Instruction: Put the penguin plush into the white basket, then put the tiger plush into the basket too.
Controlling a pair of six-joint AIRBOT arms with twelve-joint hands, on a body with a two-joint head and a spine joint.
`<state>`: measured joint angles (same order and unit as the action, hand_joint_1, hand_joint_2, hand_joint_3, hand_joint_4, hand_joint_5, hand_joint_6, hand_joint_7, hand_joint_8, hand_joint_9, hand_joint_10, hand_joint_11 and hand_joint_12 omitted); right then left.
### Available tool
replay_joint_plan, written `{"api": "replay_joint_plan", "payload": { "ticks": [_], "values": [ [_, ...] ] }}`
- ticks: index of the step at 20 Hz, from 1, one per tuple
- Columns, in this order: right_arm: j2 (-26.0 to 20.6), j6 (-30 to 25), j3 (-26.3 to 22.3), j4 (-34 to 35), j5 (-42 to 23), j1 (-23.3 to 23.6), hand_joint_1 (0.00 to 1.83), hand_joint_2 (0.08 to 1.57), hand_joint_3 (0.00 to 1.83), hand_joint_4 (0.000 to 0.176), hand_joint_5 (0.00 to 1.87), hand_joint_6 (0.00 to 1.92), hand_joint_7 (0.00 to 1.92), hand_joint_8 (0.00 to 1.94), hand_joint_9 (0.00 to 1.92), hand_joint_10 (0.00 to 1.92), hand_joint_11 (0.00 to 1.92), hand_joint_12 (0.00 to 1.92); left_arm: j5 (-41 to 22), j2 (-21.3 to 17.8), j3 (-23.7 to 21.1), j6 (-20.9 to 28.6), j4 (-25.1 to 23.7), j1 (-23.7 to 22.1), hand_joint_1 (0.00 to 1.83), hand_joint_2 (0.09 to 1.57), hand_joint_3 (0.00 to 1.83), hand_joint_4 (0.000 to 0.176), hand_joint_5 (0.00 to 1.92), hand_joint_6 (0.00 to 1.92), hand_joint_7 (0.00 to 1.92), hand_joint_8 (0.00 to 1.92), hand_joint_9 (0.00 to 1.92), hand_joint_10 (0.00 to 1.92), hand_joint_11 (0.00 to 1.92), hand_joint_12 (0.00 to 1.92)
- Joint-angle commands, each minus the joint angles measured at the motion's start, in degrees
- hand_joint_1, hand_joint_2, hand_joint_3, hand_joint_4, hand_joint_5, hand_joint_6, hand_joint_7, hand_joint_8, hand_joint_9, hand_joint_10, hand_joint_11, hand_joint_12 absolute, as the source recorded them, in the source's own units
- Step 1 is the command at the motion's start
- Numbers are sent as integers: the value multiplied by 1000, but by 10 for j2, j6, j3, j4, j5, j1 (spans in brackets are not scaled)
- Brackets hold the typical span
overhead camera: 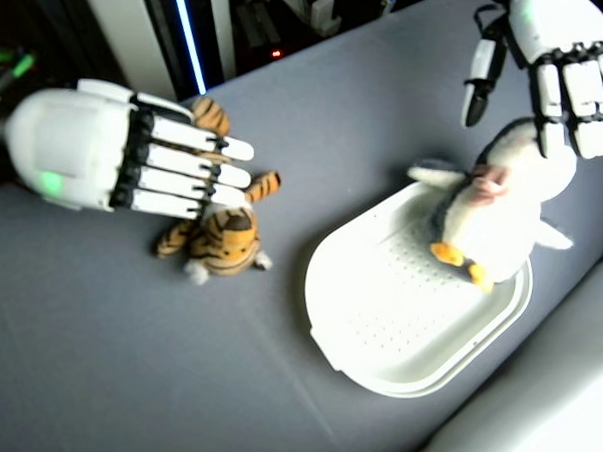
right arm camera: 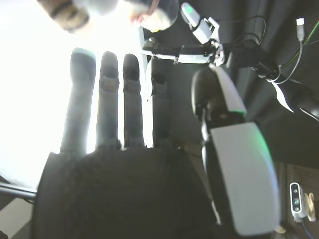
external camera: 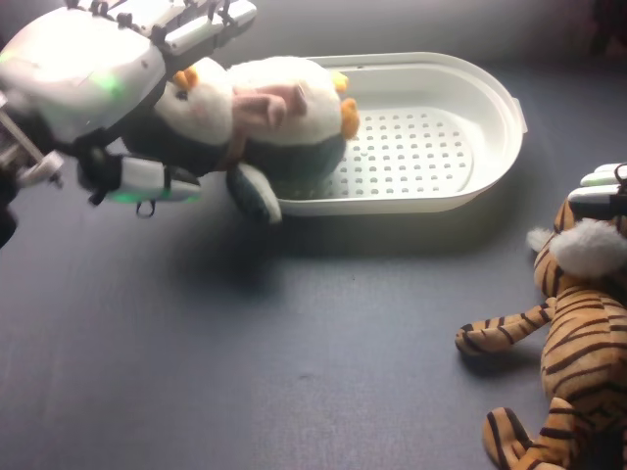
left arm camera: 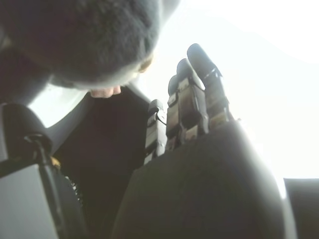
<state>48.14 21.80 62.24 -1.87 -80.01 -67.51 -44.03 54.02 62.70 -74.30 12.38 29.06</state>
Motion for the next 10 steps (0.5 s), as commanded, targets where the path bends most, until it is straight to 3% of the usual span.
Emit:
{"api": "replay_joint_plan", "payload": {
  "ticks": [1,2,4,5,6,7,9,10],
  "values": [
    [-7,1,-6,0,-78,4,742,1247,0,110,459,0,454,5,450,8,500,43,-112,-13,-9,4,-16,2,884,885,4,176,25,2,58,0,122,1,0,746],
    [-14,3,-13,-20,-78,4,783,1226,0,128,454,0,454,3,454,8,508,46,-149,-32,-34,27,-36,26,886,888,4,176,36,6,58,0,124,3,0,735],
    [-20,3,-21,-47,-78,4,904,1209,0,122,458,3,425,0,409,0,425,9,-182,-56,-62,28,-54,58,848,908,4,176,17,8,39,5,113,0,0,568],
    [-23,2,-26,-62,-76,4,967,1183,0,106,479,9,423,0,405,0,406,4,-195,-65,-73,46,-60,71,800,886,0,167,11,3,34,2,90,1,0,511],
    [-27,1,-31,-80,-64,8,1019,1174,0,116,472,4,401,0,380,0,367,0,-205,-73,-84,48,-65,83,831,870,0,125,37,7,44,3,72,1,0,365],
    [-29,-6,-31,-96,-42,12,1067,1155,0,123,479,5,392,1,386,4,373,6,-213,-78,-92,49,-69,91,825,866,0,135,42,5,37,2,57,1,0,282],
    [-30,-14,-27,-123,9,17,1039,1153,0,120,480,5,377,0,381,4,355,6,-223,-84,-101,53,-77,103,761,887,3,158,41,1,42,2,59,1,0,319],
    [-31,-15,-24,-133,36,20,1049,1160,0,118,461,0,331,0,351,0,358,7,-228,-85,-102,62,-81,107,707,905,10,157,32,0,47,3,54,0,0,320]
  ]
}}
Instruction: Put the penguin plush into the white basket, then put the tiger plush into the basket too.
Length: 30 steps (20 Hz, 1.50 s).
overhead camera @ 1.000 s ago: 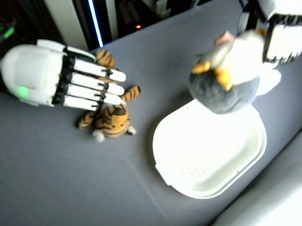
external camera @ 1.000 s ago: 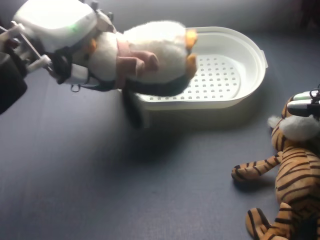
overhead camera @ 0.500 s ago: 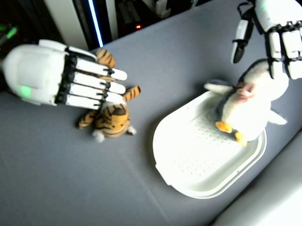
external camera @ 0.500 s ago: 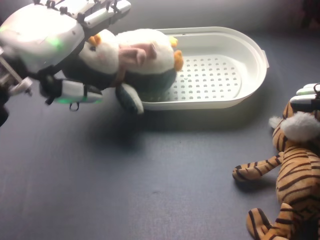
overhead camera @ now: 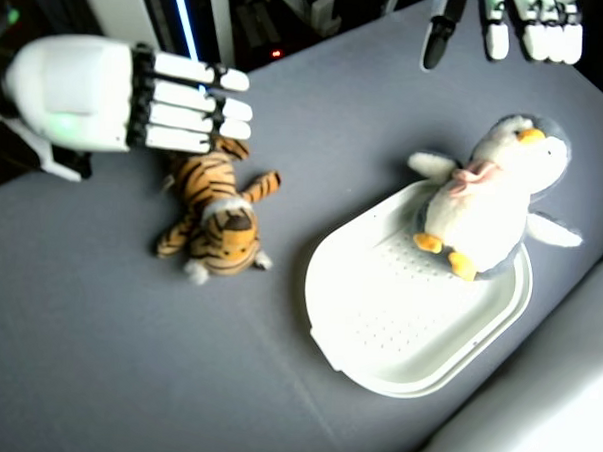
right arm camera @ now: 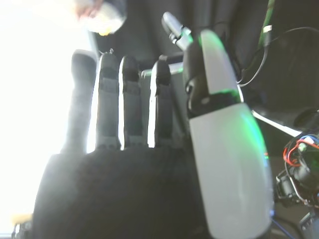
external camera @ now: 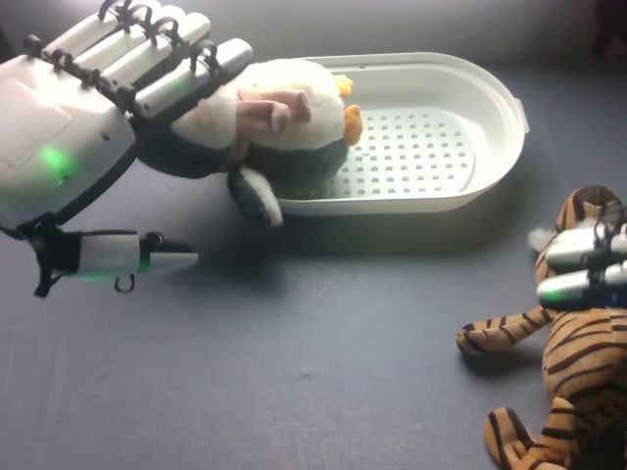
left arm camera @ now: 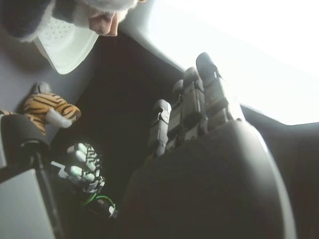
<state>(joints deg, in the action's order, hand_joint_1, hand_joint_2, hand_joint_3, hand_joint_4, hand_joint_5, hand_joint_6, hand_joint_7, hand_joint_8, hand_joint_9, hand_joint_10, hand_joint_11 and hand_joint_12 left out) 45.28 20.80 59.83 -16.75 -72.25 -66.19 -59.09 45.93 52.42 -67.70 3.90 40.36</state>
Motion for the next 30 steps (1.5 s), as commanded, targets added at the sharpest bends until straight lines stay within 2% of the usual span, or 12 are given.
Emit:
{"api": "replay_joint_plan", "payload": {
  "ticks": [1,6,8,10,11,12,13,16,20,22,23,30],
  "values": [
    [-2,-5,4,4,-10,14,1056,1160,0,134,428,0,315,0,348,1,369,12,-86,-5,1,6,1,-3,694,908,6,155,33,1,48,2,58,1,0,369],
    [19,9,28,-65,130,85,1206,1121,0,86,393,12,266,0,276,0,341,2,-102,-3,0,20,0,10,712,910,0,120,0,0,44,6,22,8,17,42],
    [31,27,37,-68,164,102,1403,1136,0,98,392,7,256,4,275,12,342,15,-109,-3,0,27,4,19,721,894,0,121,0,0,49,6,33,9,37,56],
    [45,27,49,-67,179,105,1518,1099,0,45,563,14,434,13,544,19,473,154,-108,-3,0,27,4,20,688,883,6,146,0,0,57,1,48,2,1,244],
    [52,27,55,-67,192,106,1574,1154,0,0,748,7,627,57,661,1170,619,419,-107,-3,0,27,4,21,697,879,0,152,0,0,74,0,83,5,0,403],
    [62,29,66,-67,208,108,1298,1186,1,0,928,677,688,1236,615,1355,633,1147,-106,-4,0,27,4,21,706,881,0,162,0,0,86,2,99,6,0,485],
    [64,29,69,-62,208,108,1228,1223,0,0,900,927,654,1554,610,1374,599,1349,-105,-4,0,27,4,21,713,883,0,163,0,0,97,3,119,8,0,573],
    [52,29,61,-44,154,119,1320,1257,0,0,711,1499,629,1368,700,1529,604,1313,-104,-5,0,31,4,24,746,892,2,160,36,3,115,1,127,2,0,545],
    [35,45,53,31,9,134,1333,1216,0,0,858,1311,692,1275,696,1461,563,1333,-106,-5,0,36,4,28,746,904,3,142,53,1,78,2,62,5,0,275],
    [42,76,59,75,-23,150,1228,1178,0,0,992,1034,721,1313,725,999,629,1194,-102,-4,0,37,4,28,711,913,5,148,56,0,69,2,30,8,0,155],
    [51,80,67,83,-29,167,1320,1186,0,0,976,1076,741,1294,678,1315,478,1086,-101,-4,0,38,4,29,691,921,4,155,58,1,74,2,26,4,0,134],
    [159,81,193,77,126,342,1360,1141,0,0,920,1138,851,1038,923,1243,875,1218,-88,5,5,40,0,29,856,928,1,146,98,1,72,3,9,0,0,50]
  ]
}}
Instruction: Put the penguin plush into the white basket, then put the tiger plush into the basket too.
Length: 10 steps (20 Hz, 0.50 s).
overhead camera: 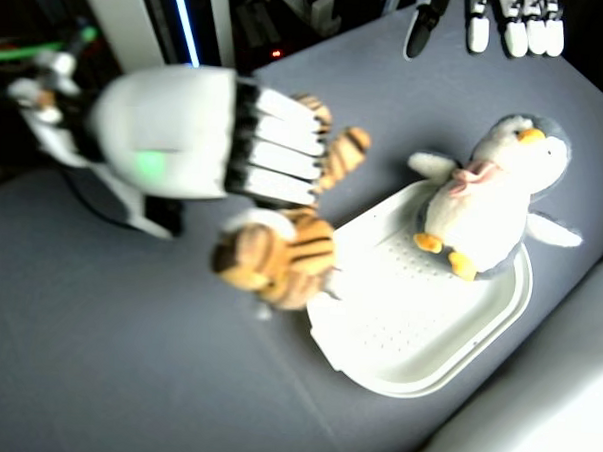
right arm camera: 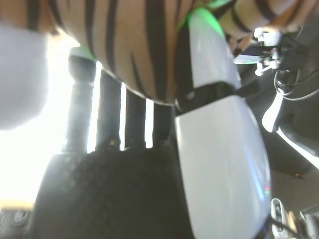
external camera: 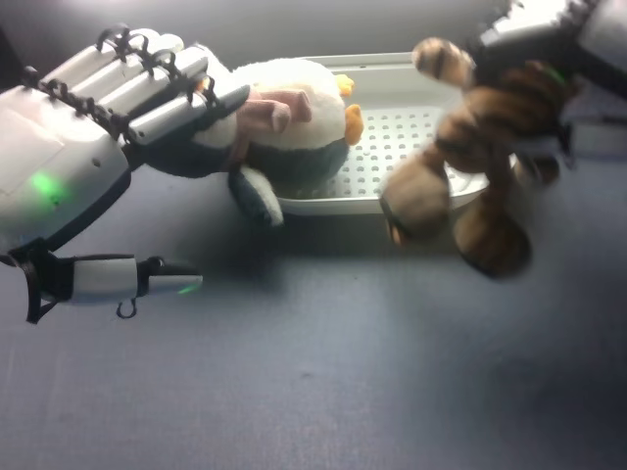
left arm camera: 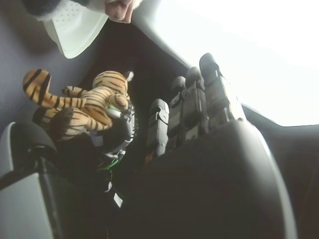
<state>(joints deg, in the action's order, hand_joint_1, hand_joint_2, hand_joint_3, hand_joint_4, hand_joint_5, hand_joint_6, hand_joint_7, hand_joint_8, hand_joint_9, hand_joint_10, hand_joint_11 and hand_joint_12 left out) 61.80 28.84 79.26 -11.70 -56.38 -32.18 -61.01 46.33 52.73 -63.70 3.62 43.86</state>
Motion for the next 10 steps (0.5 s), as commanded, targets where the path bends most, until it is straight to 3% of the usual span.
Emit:
{"api": "replay_joint_plan", "payload": {
  "ticks": [1,3,4,5,6,7,8,9,10],
  "values": [
    [16,1,26,22,13,25,1358,1165,0,0,980,978,751,1250,816,1407,798,1368,-65,3,4,1,1,-7,947,919,0,157,69,0,54,0,1,0,0,9],
    [38,0,52,14,57,40,1355,1175,0,0,960,1012,726,1306,780,1399,697,1323,-61,7,5,1,-4,-9,1040,901,0,121,85,8,75,9,13,5,0,0],
    [41,0,56,12,70,40,1342,1187,2,0,898,1078,731,1327,763,1411,618,1244,-56,10,7,1,-7,-13,1033,899,0,135,82,6,69,5,3,0,0,0],
    [41,0,56,11,74,40,1075,1100,0,0,538,417,510,519,495,637,306,1065,-55,11,7,1,-8,-15,988,885,0,150,87,7,72,5,10,3,0,0],
    [41,0,55,8,77,40,804,1093,0,79,260,108,287,141,272,203,60,702,-56,12,7,1,-8,-15,969,883,0,149,94,9,80,8,14,5,0,0],
    [41,0,55,8,80,40,670,1100,1,115,119,21,190,32,180,59,11,430,-57,12,7,3,-8,-13,944,880,0,143,94,7,80,6,16,5,0,0],
    [40,0,54,8,81,40,516,1126,6,142,23,3,46,6,36,11,1,103,-58,12,7,8,-7,-12,936,877,0,149,89,5,83,7,24,8,0,0],
    [40,-1,53,8,82,40,447,1134,7,169,4,0,8,0,6,1,0,20,-58,12,7,8,-7,-11,948,871,0,146,97,7,85,7,26,8,0,0],
    [40,-3,51,8,83,40,406,1138,7,169,0,0,1,0,0,0,0,3,-61,12,7,10,-5,-10,942,867,0,149,91,3,81,4,29,8,0,0]
  ]
}}
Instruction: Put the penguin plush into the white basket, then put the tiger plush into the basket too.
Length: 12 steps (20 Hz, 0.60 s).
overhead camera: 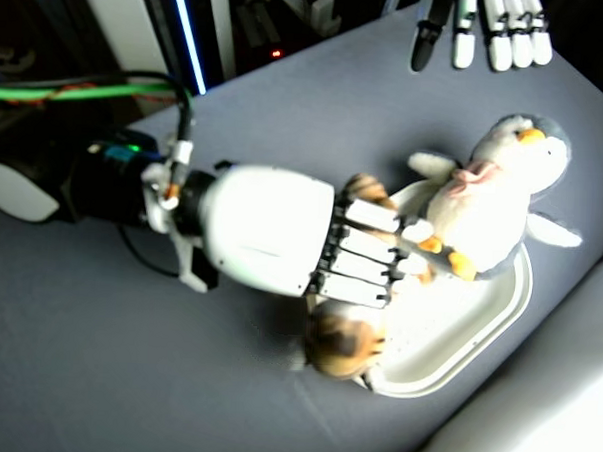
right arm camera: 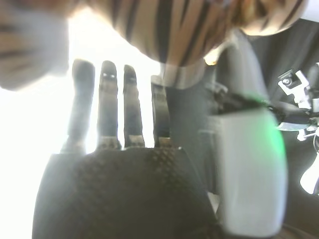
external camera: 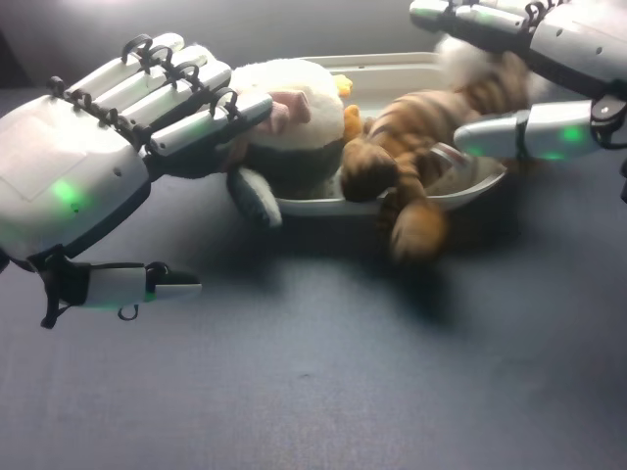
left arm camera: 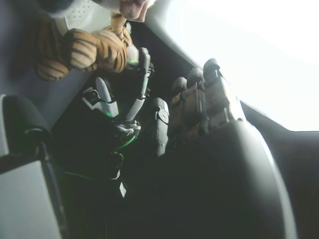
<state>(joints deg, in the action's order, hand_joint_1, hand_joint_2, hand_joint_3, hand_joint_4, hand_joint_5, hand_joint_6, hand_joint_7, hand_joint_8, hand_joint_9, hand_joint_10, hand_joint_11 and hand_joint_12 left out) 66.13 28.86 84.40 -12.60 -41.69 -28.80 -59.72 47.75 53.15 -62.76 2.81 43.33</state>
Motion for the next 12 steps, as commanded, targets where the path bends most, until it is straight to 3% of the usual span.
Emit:
{"api": "replay_joint_plan", "payload": {
  "ticks": [1,3,4,5,6,7,8,9,10,12],
  "values": [
    [-3,-10,-4,17,-67,6,398,1137,6,168,0,0,0,0,0,0,0,0,-77,-2,2,3,5,-3,932,866,0,147,101,7,89,6,41,12,10,4],
    [-15,-31,-21,18,-102,-9,363,1140,6,142,0,0,0,0,0,0,0,0,-93,-3,1,10,8,3,967,860,0,145,110,8,95,6,40,8,2,1],
    [-30,-42,-39,27,-141,-30,372,1157,13,138,0,0,0,0,0,0,0,0,-114,-5,-2,17,16,13,954,866,0,138,117,9,103,8,48,10,13,7],
    [-41,-46,-53,41,-175,-51,330,1154,9,168,0,0,0,0,0,0,0,0,-134,-7,-4,22,25,23,976,874,0,149,107,3,95,3,42,6,22,11],
    [-54,-48,-72,62,-217,-83,299,1152,7,174,0,0,0,0,0,0,0,0,-166,-8,-5,36,41,45,1011,891,5,164,99,0,77,0,33,2,20,11],
    [-65,-49,-89,78,-262,-111,312,1153,5,175,0,0,3,1,0,0,0,0,-198,-8,-6,56,54,64,1002,915,14,174,70,0,36,0,6,0,26,14],
    [-75,-51,-106,95,-308,-140,402,1199,18,158,0,0,0,0,0,0,0,0,-229,-8,-6,75,65,85,943,938,22,176,27,0,6,0,0,0,4,2],
    [-85,-51,-125,113,-356,-172,463,1206,14,159,0,0,0,0,0,0,0,0,-256,-9,-7,91,73,104,898,930,15,176,8,0,0,0,0,0,0,0],
    [-97,-52,-147,135,-411,-207,494,1213,12,173,0,0,0,0,0,0,0,0,-285,-9,-12,93,82,121,877,923,10,176,1,0,0,0,0,0,8,3],
    [-113,-52,-178,168,-498,-264,361,1167,0,176,43,12,27,8,0,0,0,0,-329,-10,-22,96,97,146,850,912,4,176,0,0,0,0,0,0,0,0]
  ]
}}
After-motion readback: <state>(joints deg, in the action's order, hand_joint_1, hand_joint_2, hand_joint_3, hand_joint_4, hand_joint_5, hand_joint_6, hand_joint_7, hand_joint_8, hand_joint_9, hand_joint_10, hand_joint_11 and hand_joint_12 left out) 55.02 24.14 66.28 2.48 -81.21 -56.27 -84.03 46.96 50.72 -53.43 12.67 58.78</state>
